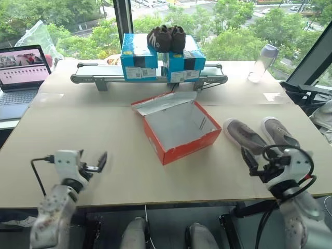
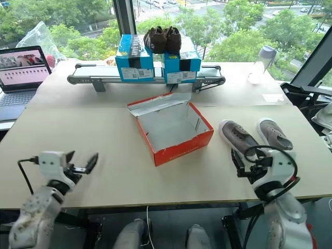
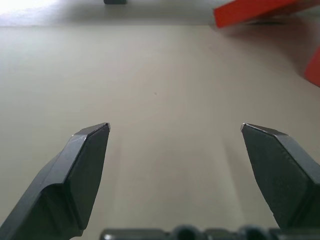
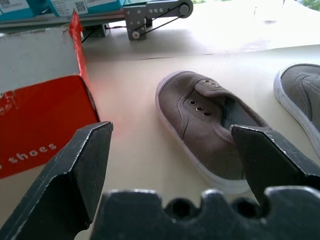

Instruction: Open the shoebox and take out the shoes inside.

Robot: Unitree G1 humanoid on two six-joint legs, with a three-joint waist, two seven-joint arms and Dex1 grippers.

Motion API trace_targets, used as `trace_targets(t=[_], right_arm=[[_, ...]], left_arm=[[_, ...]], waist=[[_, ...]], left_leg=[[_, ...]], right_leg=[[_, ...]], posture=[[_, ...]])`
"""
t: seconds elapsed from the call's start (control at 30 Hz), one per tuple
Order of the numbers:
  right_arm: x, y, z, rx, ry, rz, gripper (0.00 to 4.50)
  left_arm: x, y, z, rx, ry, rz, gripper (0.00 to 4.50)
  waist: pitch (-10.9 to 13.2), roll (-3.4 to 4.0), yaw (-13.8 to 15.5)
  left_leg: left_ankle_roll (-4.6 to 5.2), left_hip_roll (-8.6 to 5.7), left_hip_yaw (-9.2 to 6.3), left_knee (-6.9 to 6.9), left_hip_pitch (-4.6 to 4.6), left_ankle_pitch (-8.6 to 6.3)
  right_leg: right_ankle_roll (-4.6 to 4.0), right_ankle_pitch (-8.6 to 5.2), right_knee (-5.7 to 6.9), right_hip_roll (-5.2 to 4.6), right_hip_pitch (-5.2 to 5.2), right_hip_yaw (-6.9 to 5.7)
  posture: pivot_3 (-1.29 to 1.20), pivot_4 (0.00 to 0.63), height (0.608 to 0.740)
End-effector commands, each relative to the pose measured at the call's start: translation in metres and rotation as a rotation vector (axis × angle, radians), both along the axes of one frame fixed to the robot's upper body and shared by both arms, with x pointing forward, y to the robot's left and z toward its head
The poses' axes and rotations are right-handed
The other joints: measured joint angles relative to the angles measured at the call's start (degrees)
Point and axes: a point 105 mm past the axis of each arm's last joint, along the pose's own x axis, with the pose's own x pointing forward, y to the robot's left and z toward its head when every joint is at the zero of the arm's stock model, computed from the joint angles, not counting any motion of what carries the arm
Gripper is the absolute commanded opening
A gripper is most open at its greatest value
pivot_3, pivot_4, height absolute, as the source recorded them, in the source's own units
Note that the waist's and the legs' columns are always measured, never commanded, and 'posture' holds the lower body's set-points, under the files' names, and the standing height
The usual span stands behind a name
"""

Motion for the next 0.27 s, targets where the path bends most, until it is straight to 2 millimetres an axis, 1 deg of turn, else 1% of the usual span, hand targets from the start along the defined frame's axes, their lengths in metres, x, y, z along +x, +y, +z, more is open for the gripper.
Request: trace_targets(t=[0.03, 0.13, 0.27], right_arm=[[-0.006, 0.017, -0.008, -0.054, -0.028, -0.006, 4.47], [-0.008, 0.031, -0.014, -0.037, -0.028, -0.004, 4.47], [-0.006, 0.039, -0.013, -0.046, -0.039, -0.014, 4.47]], left_arm=[[-0.004, -0.023, 0.007, 0.013, -0.062, -0.016, 4.50], [-0.005, -0.030, -0.001, 0.036, -0.059, -0.028, 4.50], [-0.002, -0.033, -0.010, 0.063, -0.046, -0.015, 4.50]], waist=[[-0.06, 0.02, -0.17], [-0.20, 0.12, -0.34], [-0.23, 0.17, -0.48]], left_leg=[[-0.01, 0.03, 0.01, -0.03, -0.01, 0.00], [-0.01, 0.02, 0.03, -0.23, -0.06, 0.00], [-0.01, -0.03, 0.07, -0.30, -0.06, 0.00]], right_leg=[[-0.02, -0.01, -0.03, 0.00, -0.05, 0.01], [-0.09, -0.03, -0.03, 0.01, -0.27, 0.07], [-0.10, -0.02, -0.04, 0.00, -0.35, 0.15]], posture=[[0.00, 0.150, 0.740], [0.00, 0.150, 0.740], [0.00, 0.150, 0.740]])
